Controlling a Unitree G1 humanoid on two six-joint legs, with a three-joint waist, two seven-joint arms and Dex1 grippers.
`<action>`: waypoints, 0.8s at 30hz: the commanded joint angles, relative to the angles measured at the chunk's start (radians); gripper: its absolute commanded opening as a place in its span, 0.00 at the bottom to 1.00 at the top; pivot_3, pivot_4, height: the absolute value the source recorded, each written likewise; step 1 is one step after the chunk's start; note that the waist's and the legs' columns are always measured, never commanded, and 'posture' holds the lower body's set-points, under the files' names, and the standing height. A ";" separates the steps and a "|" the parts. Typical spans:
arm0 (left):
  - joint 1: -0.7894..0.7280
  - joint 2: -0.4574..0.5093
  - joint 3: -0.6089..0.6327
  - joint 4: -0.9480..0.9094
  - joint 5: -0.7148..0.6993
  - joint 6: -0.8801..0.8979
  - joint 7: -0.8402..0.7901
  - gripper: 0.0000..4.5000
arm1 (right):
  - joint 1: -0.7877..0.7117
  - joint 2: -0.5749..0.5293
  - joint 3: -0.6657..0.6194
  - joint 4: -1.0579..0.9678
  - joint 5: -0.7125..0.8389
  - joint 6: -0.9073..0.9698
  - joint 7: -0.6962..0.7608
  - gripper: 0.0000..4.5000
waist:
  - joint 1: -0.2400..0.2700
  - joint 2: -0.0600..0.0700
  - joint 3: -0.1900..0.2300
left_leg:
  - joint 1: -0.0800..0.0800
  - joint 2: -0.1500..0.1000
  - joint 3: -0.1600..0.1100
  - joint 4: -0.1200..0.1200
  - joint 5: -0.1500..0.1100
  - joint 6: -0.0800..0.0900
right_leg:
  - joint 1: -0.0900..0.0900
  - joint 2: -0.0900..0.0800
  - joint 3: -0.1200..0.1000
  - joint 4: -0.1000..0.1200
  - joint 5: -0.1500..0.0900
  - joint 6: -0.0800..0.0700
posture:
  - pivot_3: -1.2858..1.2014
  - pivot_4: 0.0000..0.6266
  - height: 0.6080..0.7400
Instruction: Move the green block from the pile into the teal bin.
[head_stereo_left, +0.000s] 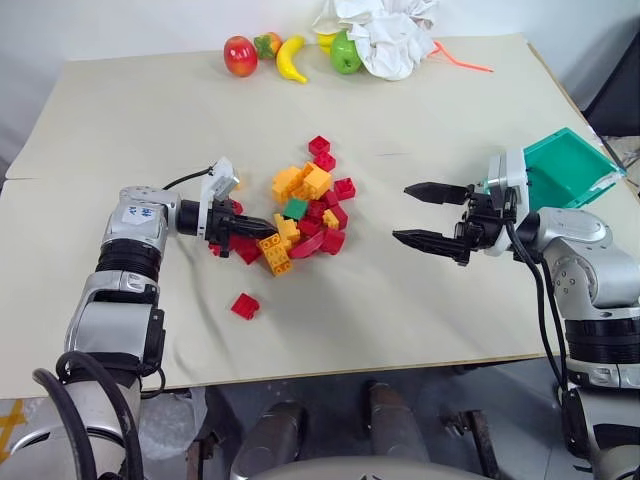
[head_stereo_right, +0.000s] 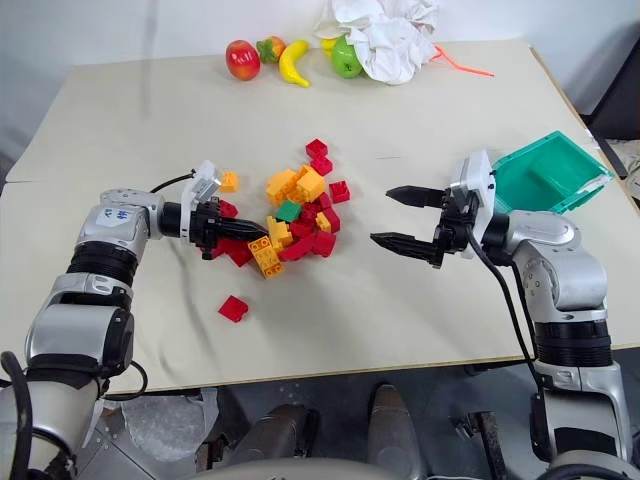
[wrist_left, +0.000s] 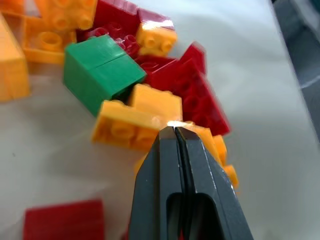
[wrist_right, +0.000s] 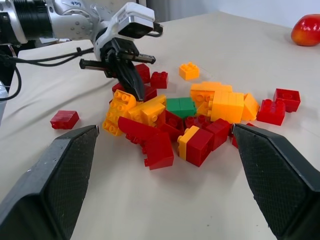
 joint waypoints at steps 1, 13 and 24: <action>-0.028 -0.016 0.069 0.016 -0.041 -0.072 0.132 0.00 | -0.021 -0.001 -0.004 -0.009 0.002 -0.022 0.011 1.00 | 0.001 0.000 0.000 | 0.000 0.000 0.000 0.000 0.000 0.000 | 0.000 0.000 0.000 0.000 0.000 0.000 | 0.52 0.24 1.00; -0.019 -0.052 -0.005 0.097 -0.001 -0.106 0.124 0.00 | -0.021 -0.010 -0.012 -0.009 0.001 -0.020 0.014 1.00 | -0.003 0.000 0.000 | 0.000 0.000 0.001 0.000 0.000 0.000 | 0.000 0.000 0.000 -0.001 0.000 0.000 | 0.52 0.24 1.00; 0.041 0.051 0.011 -0.167 -0.064 0.054 0.027 0.00 | 0.013 -0.028 -0.033 -0.045 0.011 -0.010 0.011 1.00 | -0.006 0.000 0.000 | 0.000 0.001 0.001 0.000 0.000 0.000 | 0.000 0.000 0.001 0.000 0.000 0.000 | 0.52 0.24 1.00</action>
